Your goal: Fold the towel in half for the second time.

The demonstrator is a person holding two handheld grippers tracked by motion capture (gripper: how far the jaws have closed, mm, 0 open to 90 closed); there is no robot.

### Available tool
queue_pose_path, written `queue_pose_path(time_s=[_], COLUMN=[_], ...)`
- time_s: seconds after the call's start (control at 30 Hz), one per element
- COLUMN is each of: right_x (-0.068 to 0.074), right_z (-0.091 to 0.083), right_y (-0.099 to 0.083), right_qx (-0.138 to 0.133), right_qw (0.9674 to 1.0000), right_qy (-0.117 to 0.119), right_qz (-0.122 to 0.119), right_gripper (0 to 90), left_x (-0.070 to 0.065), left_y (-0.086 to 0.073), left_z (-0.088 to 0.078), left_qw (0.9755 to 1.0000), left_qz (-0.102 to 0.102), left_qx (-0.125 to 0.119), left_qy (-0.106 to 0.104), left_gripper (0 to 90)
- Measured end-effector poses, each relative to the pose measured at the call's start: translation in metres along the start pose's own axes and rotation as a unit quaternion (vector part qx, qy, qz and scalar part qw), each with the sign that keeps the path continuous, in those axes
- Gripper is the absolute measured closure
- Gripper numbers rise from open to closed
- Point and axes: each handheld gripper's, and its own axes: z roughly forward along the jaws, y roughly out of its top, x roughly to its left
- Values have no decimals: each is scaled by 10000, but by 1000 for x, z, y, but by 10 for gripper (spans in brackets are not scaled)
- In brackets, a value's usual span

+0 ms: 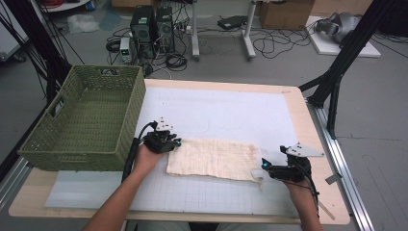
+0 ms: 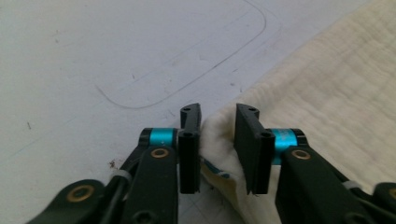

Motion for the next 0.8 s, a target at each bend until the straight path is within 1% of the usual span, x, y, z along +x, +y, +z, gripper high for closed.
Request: queue_pose_path(time_s=[0.07,0.1,0.13,0.17,0.27,0.33,0.4,0.43,0.47,0.53,0.6,0.67,0.7,0.77,0.8], right_x=[1,1,1,1,2,3,3,2,2,2,2,0,-1,-2,-2], right_z=[1,1,2,3,6,7,8,9,10,11,13,16,18,25,28], right_y=[0,0,0,0,0,1,2,2,3,5,8,12,15,21,24], right_qx=[25,40,56,87,132,156,195,199,196,227,223,209,177,166,219], right_qw=[10000,10000,10000,9999,9999,9999,9998,9997,9997,9996,9995,9994,9993,9994,9992], right_qy=[13,17,28,54,68,61,41,24,36,42,28,24,31,47,66], right_qz=[13,39,12,28,8,-5,51,107,172,188,203,261,313,316,320], right_gripper=[114,114,113,113,114,114,113,113,113,113,113,113,113,114,113], left_x=[0,1,2,2,2,3,3,4,4,6,6,8,8,8,8], left_y=[-3,-3,-4,-5,-5,-6,-6,-6,-6,-6,-7,-7,-7,-8,-8], left_z=[-1,-2,-2,-2,-3,-4,-5,-5,-6,-8,-11,-14,-14,-16,-16], left_qw=[10000,9999,9998,9997,9997,9995,9991,9989,9988,9982,9973,9968,9964,9958,9958], left_qz=[7,-46,-86,-132,-129,-166,-244,-297,-306,-387,-463,-472,-500,-540,-524], left_qx=[-70,-107,-144,-175,-200,-255,-270,-289,-306,-383,-491,-544,-574,-637,-640], left_qy=[1,-16,-51,-71,-92,-129,-198,-218,-231,-263,-304,-340,-360,-382,-397], left_gripper=[804,824,836,838,843,846,855,856,856,856,856,856,856,857,856])
